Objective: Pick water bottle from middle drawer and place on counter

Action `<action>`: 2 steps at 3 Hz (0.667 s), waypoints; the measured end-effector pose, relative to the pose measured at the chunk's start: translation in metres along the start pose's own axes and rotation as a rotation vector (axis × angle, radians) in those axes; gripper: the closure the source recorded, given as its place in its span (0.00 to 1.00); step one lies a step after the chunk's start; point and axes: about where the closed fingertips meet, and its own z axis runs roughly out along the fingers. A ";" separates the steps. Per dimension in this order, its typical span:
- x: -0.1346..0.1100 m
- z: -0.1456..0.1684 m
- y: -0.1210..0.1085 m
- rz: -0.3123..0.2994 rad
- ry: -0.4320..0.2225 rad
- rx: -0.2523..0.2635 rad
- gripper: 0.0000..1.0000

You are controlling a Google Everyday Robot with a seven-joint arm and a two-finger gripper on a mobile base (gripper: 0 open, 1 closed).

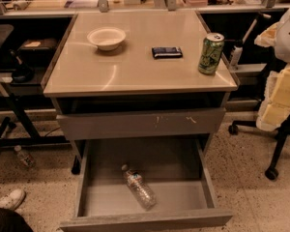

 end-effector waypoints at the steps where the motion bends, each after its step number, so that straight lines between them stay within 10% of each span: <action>1: -0.001 0.000 0.001 0.004 0.001 0.001 0.00; 2: -0.005 0.023 0.022 0.056 0.036 -0.047 0.00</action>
Offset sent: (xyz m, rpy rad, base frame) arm -0.0459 0.0468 -0.0949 -0.0238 0.2473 -0.1740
